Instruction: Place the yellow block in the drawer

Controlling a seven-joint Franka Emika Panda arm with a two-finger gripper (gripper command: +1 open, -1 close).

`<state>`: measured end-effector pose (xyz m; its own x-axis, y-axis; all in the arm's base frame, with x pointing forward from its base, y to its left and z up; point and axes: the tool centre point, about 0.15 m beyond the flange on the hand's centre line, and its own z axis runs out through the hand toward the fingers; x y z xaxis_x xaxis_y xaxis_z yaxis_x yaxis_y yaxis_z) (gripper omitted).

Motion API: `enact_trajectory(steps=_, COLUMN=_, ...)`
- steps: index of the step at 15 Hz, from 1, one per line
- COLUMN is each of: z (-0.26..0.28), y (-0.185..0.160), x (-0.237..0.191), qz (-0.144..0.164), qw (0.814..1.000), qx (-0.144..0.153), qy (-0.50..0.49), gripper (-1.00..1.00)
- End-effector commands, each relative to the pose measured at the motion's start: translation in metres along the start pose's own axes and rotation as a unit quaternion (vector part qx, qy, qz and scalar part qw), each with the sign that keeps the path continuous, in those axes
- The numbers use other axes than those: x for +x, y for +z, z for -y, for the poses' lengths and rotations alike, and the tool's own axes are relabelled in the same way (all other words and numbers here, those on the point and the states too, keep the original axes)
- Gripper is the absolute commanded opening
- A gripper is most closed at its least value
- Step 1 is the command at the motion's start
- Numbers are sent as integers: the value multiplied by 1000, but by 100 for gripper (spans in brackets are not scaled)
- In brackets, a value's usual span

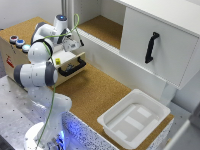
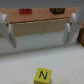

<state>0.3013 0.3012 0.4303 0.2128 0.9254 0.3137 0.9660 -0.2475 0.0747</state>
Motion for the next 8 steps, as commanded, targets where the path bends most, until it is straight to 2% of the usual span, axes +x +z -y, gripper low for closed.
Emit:
enact_trajectory(steps=1, z=4, y=-9, x=9, qz=33, qw=999, qx=-19, qy=2, gripper=100)
enact_trajectory(steps=7, z=4, y=-9, x=9, qz=33, qw=999, qx=-19, qy=2, gripper=100)
enact_trajectory(steps=8, z=1, y=-7, x=6, qz=4, qw=1000, qx=-12, qy=-8, gripper=100)
